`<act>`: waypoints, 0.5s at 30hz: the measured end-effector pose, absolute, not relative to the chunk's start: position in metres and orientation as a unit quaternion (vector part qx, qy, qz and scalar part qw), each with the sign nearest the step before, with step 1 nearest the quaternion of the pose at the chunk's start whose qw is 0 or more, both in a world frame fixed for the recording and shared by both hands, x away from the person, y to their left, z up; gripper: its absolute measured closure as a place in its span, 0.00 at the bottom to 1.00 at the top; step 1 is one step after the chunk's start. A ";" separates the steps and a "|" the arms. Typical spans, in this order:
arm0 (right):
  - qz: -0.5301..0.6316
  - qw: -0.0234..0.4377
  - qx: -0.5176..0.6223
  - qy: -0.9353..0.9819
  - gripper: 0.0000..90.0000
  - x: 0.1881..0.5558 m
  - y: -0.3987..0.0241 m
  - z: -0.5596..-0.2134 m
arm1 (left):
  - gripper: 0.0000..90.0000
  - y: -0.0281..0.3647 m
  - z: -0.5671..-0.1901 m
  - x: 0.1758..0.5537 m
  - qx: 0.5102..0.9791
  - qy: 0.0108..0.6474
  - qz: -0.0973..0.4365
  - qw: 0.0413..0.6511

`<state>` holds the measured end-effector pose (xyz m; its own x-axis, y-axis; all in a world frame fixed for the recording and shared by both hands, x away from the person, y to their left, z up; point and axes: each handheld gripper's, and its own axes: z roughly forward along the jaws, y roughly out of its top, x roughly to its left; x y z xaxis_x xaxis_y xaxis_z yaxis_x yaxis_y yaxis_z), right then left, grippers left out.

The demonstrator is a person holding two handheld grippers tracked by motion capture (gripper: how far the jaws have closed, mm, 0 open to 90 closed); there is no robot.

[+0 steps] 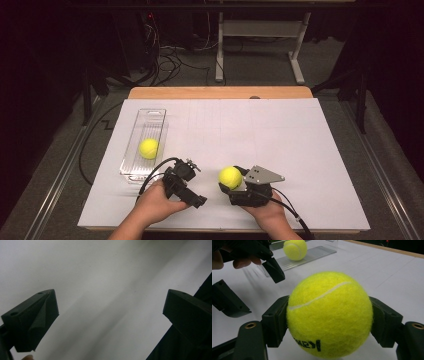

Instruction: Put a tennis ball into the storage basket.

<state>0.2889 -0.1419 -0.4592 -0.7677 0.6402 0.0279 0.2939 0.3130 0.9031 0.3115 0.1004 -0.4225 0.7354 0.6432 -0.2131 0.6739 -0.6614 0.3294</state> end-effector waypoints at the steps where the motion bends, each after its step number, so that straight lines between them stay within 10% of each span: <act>1: 0.505 0.170 0.295 0.793 0.30 0.289 -0.142 -0.459 | 0.01 0.100 -0.423 0.312 0.911 0.361 -0.039 0.196; 15: 0.506 0.165 0.289 0.795 0.30 0.291 -0.139 -0.460 | 0.01 0.093 -0.407 0.318 0.914 0.368 -0.030 0.168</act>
<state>0.2909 -0.1390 -0.4600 -0.7781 0.6275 0.0298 0.2924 0.3197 0.9013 0.3177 0.0927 -0.4069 0.7268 0.6629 -0.1796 0.6834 -0.6720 0.2853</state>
